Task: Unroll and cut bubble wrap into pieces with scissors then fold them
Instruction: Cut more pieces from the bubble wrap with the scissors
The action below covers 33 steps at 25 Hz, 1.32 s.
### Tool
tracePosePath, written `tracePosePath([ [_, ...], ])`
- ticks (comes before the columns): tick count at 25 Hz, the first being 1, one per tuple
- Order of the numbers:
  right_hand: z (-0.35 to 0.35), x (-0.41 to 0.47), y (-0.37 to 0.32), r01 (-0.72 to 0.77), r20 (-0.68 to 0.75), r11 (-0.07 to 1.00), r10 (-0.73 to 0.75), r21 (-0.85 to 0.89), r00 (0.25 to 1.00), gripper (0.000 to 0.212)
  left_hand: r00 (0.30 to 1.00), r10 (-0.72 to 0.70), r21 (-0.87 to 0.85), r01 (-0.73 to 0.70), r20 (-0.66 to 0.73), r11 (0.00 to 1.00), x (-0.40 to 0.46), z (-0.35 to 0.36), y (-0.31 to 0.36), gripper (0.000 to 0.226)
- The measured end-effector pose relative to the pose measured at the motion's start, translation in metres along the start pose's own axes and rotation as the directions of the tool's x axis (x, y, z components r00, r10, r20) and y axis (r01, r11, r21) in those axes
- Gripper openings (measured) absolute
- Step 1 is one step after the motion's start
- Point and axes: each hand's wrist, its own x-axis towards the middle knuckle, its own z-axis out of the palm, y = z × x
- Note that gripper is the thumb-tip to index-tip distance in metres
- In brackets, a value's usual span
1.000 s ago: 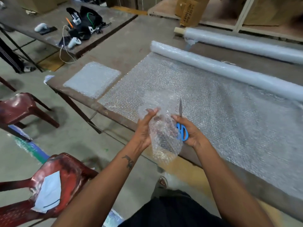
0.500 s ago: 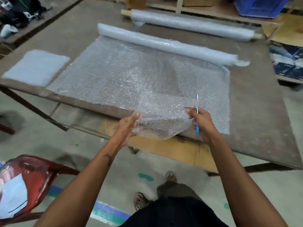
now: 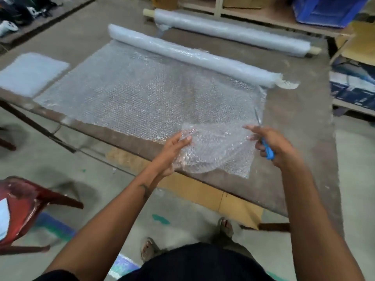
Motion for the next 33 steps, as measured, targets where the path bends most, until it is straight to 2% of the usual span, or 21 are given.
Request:
tracePosePath([
  [2, -0.034, 0.013, -0.011, -0.130, 0.245, 0.990, 0.113, 0.054, 0.963, 0.043, 0.991, -0.045, -0.174, 0.022, -0.126, 0.985, 0.015, 0.029, -0.002, 0.036],
  [4, -0.059, 0.031, -0.007, -0.168, 0.381, 0.986, 0.158, -0.006, 0.911, 0.041, 0.969, -0.069, -0.279, 0.000, -0.235, 0.960, 0.031, 0.057, -0.011, 0.028],
  [5, -0.065, 0.040, -0.002, -0.166, 0.397, 0.983, 0.184, -0.080, 0.899, 0.037, 0.963, -0.070, -0.285, -0.007, -0.261, 0.958, 0.039, 0.067, -0.014, 0.032],
  [6, -0.069, 0.048, 0.003, -0.159, 0.399, 0.979, 0.197, -0.126, 0.896, 0.034, 0.956, -0.046, -0.249, -0.029, -0.291, 0.968, 0.045, 0.075, -0.017, 0.040],
  [9, -0.077, 0.068, 0.013, -0.122, 0.367, 0.986, 0.155, -0.112, 0.917, 0.031, 0.948, 0.054, -0.098, -0.089, -0.315, 0.991, 0.061, 0.082, -0.023, 0.073],
  [12, -0.075, 0.083, 0.037, 0.065, 0.327, 0.971, 0.015, -0.231, 0.945, 0.032, 0.957, 0.169, 0.221, -0.117, -0.236, 0.968, 0.070, 0.071, -0.028, 0.076],
  [14, -0.075, 0.089, 0.073, 0.160, 0.280, 0.934, -0.068, -0.321, 0.958, 0.031, 0.952, 0.237, 0.445, -0.130, -0.192, 0.886, 0.078, 0.064, -0.030, 0.071],
  [15, -0.075, 0.088, 0.090, 0.181, 0.249, 0.913, -0.092, -0.365, 0.964, 0.036, 0.951, 0.274, 0.553, -0.152, -0.144, 0.819, 0.081, 0.063, -0.026, 0.071],
  [18, -0.076, 0.069, 0.116, 0.289, 0.239, 0.787, -0.185, -0.545, 0.953, 0.058, 0.951, 0.309, 0.806, -0.186, 0.004, 0.562, 0.084, 0.062, -0.014, 0.082],
  [20, -0.077, 0.065, 0.123, 0.271, 0.235, 0.761, -0.160, -0.589, 0.959, 0.071, 0.965, 0.262, 0.898, -0.101, -0.016, 0.428, 0.082, 0.064, -0.015, 0.091],
  [22, -0.075, 0.069, 0.125, 0.221, 0.229, 0.811, -0.110, -0.542, 0.967, 0.079, 0.965, 0.258, 0.934, -0.046, -0.050, 0.353, 0.082, 0.066, -0.020, 0.097],
  [24, -0.076, 0.074, 0.127, 0.148, 0.222, 0.893, -0.055, -0.424, 0.973, 0.079, 0.955, 0.295, 0.919, -0.079, -0.043, 0.387, 0.085, 0.066, -0.020, 0.099],
  [26, -0.078, 0.078, 0.125, 0.113, 0.223, 0.928, -0.033, -0.355, 0.974, 0.079, 0.947, 0.316, 0.853, -0.126, -0.047, 0.506, 0.090, 0.067, -0.012, 0.097],
  [28, -0.081, 0.083, 0.117, 0.122, 0.237, 0.923, -0.034, -0.366, 0.971, 0.069, 0.948, 0.288, 0.804, -0.064, -0.136, 0.591, 0.098, 0.069, -0.007, 0.092],
  [31, -0.085, 0.102, 0.101, 0.097, 0.145, 0.901, -0.038, -0.422, 0.989, 0.042, 0.907, 0.246, 0.812, 0.153, -0.342, 0.563, 0.112, 0.071, -0.002, 0.075],
  [33, -0.083, 0.115, 0.090, 0.047, 0.063, 0.927, -0.026, -0.371, 0.998, 0.028, 0.896, 0.231, 0.824, 0.212, -0.378, 0.525, 0.119, 0.070, 0.000, 0.064],
])
